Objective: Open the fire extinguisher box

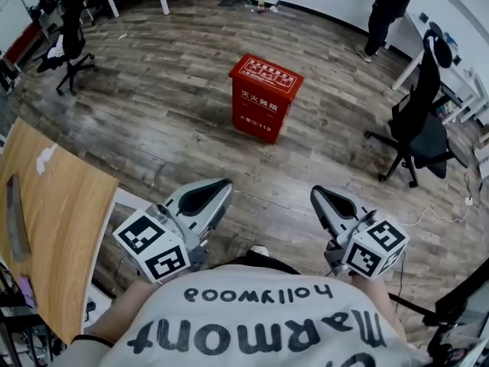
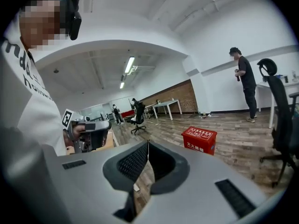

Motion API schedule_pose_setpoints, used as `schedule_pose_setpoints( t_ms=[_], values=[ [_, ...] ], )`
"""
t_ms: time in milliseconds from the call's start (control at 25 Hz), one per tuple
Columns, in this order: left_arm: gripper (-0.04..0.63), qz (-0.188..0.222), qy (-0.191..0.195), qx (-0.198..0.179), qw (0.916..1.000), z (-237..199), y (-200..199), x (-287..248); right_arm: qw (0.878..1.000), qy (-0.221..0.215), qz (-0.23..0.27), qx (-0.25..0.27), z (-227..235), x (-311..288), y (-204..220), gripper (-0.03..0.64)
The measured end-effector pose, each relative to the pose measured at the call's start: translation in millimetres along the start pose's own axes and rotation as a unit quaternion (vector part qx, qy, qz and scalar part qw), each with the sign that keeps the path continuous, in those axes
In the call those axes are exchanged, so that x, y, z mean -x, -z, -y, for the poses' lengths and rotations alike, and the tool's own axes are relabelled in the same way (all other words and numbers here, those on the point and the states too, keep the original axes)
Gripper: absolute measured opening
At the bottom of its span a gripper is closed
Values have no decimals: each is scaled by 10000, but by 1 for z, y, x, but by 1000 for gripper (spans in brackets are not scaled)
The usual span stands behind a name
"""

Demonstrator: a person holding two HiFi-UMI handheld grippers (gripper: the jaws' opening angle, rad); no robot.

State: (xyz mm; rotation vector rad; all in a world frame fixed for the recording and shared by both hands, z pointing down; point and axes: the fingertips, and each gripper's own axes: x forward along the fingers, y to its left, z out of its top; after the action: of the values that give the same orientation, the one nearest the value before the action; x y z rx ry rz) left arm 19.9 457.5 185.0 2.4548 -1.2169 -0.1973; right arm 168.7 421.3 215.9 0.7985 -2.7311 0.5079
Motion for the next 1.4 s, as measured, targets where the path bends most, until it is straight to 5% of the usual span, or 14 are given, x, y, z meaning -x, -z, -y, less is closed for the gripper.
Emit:
schedule_pose_setpoints(
  t_ms=[440,960,1400],
  values=[
    [9,183,-144,81,9997,1,5,-55,9914,-98,-609,1151,46,5,10,9],
    [9,5,-419,29,9991,3,9,-58,9990,-269,-15,358,71,-1,-3,9],
    [9,-14,-444,462,9979,-30,12,-59,9994,-259,-203,54,78,-30,4,9]
  ],
)
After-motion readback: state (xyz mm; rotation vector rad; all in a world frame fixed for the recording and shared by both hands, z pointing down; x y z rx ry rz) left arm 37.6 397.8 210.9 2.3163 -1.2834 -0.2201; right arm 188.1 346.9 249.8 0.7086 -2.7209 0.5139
